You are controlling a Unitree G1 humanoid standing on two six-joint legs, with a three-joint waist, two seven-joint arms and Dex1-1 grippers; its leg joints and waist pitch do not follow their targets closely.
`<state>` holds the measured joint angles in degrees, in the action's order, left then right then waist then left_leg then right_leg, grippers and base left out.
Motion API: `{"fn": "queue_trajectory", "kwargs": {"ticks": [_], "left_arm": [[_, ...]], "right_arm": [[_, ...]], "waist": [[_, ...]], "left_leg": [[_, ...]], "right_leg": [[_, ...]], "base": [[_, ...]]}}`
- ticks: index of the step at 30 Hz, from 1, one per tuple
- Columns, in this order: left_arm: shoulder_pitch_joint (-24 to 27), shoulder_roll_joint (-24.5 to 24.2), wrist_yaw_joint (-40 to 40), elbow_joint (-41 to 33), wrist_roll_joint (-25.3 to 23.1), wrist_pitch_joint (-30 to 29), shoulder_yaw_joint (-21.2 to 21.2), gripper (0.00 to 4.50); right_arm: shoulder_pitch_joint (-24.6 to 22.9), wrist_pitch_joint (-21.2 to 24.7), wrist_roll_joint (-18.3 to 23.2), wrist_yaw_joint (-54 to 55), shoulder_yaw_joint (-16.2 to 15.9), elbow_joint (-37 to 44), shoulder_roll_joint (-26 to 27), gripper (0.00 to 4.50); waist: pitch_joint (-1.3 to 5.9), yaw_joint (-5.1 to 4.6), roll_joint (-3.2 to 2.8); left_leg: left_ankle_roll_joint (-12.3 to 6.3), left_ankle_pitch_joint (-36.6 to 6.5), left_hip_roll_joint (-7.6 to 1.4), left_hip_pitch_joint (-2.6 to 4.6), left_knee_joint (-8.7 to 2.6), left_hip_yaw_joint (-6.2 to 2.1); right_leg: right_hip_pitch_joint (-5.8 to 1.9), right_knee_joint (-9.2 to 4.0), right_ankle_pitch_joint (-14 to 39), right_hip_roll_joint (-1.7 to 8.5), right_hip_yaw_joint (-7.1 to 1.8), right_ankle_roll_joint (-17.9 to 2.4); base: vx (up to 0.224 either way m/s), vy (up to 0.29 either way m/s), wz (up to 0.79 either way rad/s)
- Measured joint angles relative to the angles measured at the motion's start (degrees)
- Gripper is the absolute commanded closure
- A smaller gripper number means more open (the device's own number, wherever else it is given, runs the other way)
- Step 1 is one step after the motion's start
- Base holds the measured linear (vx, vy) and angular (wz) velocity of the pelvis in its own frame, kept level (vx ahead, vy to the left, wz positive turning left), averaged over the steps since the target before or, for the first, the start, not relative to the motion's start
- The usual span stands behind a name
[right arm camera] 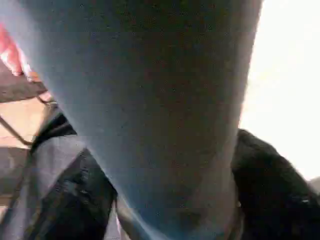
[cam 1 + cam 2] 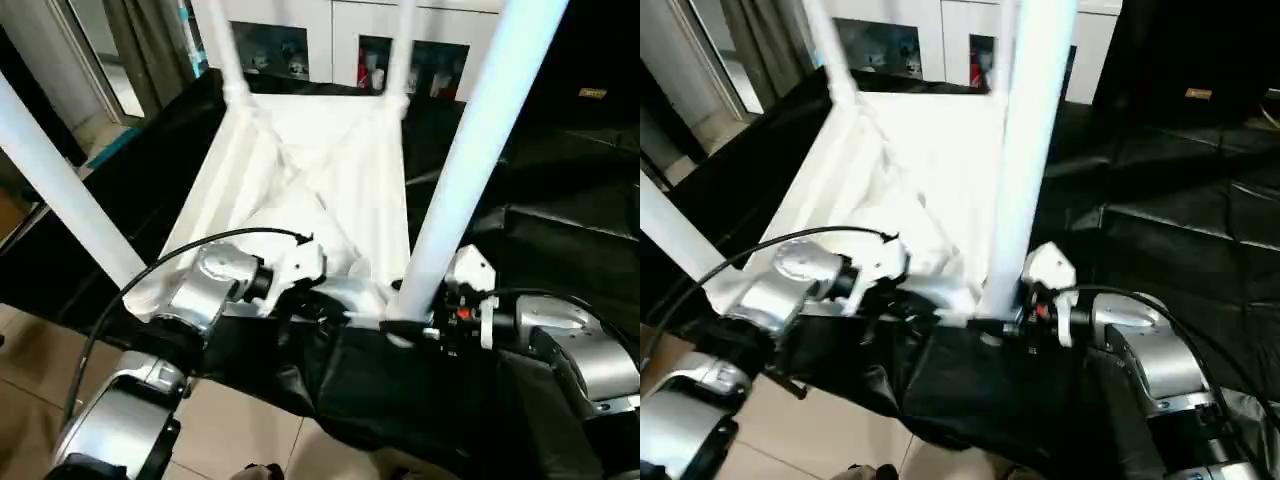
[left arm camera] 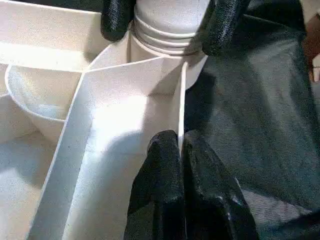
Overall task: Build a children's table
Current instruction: Rotate leg to tighten
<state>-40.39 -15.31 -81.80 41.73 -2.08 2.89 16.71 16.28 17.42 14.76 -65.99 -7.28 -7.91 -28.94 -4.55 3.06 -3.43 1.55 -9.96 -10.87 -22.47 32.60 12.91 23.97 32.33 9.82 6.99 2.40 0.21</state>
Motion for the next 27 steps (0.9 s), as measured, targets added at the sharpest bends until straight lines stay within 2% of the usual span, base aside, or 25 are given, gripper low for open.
{"fn": "queue_trajectory", "kwargs": {"ticks": [2, 10, 12, 16, 21, 25, 27], "left_arm": [[0.03, -0.01, -0.12, -0.07, 0.00, -0.01, 0.03, 4.50], [0.07, 0.27, 2.85, 0.07, -0.14, -0.37, -0.15, 4.50], [-0.37, 1.54, 8.05, 1.78, -1.02, -0.50, -1.29, 4.50], [-2.33, 5.46, 18.46, 5.06, -2.81, -1.92, -2.47, 4.50], [-3.75, 9.96, 28.47, 7.39, -4.33, -3.97, -2.99, 4.50], [-4.23, 11.46, 30.80, 8.61, -4.40, -4.32, -3.03, 4.50], [-4.23, 11.50, 30.78, 8.62, -4.43, -4.30, -3.03, 4.50]], "right_arm": [[-0.07, 0.04, 0.21, -0.19, -0.03, -0.01, -0.04, 1.64], [-0.57, 0.58, -0.23, 3.96, 0.56, -0.10, 2.26, 1.79], [-0.27, 0.00, -1.74, 11.12, 2.62, -2.09, 5.90, 1.80], [1.99, -0.59, -3.69, 25.91, 6.68, -6.39, 12.68, 1.80], [4.22, -0.69, -5.73, 41.25, 10.51, -9.16, 19.81, 1.80], [4.65, -1.82, -6.88, 44.24, 11.06, -10.22, 20.96, 1.80], [4.50, -2.14, -6.91, 44.23, 11.08, -10.23, 20.99, 1.11]], "waist": [[-0.04, -0.06, 0.06], [-0.12, -0.08, 0.20], [-0.10, -0.66, 0.49], [-0.11, -1.73, 0.52], [-0.06, -1.97, 0.41], [0.14, -1.72, 0.11], [0.18, -1.72, 0.04]], "left_leg": [[0.01, 0.01, 0.00, 0.02, 0.05, 0.01], [0.04, 0.03, -0.01, 0.21, 0.10, 0.01], [0.39, -0.11, 0.00, 0.44, 0.11, 0.00], [0.49, -0.08, 0.08, 0.54, 0.09, -0.06], [0.48, -0.08, 0.17, 0.56, -0.10, -0.16], [0.46, -0.06, 0.32, 0.55, -0.38, -0.17], [0.44, -0.06, 0.40, 0.55, -0.35, -0.17]], "right_leg": [[-0.01, 0.04, -0.01, 0.00, -0.05, -0.01], [-0.03, 0.40, 0.00, 0.00, -0.10, 0.00], [-0.17, 0.51, 0.00, 0.00, -0.14, 0.01], [-0.18, 0.46, 0.27, 0.01, -0.21, 0.45], [-0.25, 0.25, 0.30, 0.02, -0.18, 0.49], [-0.42, -0.31, 0.30, 0.05, -0.20, 0.50], [-0.45, -0.31, 0.30, 0.12, -0.23, 0.50]], "base": [[0.000, 0.000, 0.00], [0.000, 0.000, 0.00], [0.000, 0.000, 0.00], [-0.026, 0.001, -0.01], [-0.011, 0.001, 0.00], [0.000, 0.000, 0.00], [0.000, 0.000, 0.00]]}}
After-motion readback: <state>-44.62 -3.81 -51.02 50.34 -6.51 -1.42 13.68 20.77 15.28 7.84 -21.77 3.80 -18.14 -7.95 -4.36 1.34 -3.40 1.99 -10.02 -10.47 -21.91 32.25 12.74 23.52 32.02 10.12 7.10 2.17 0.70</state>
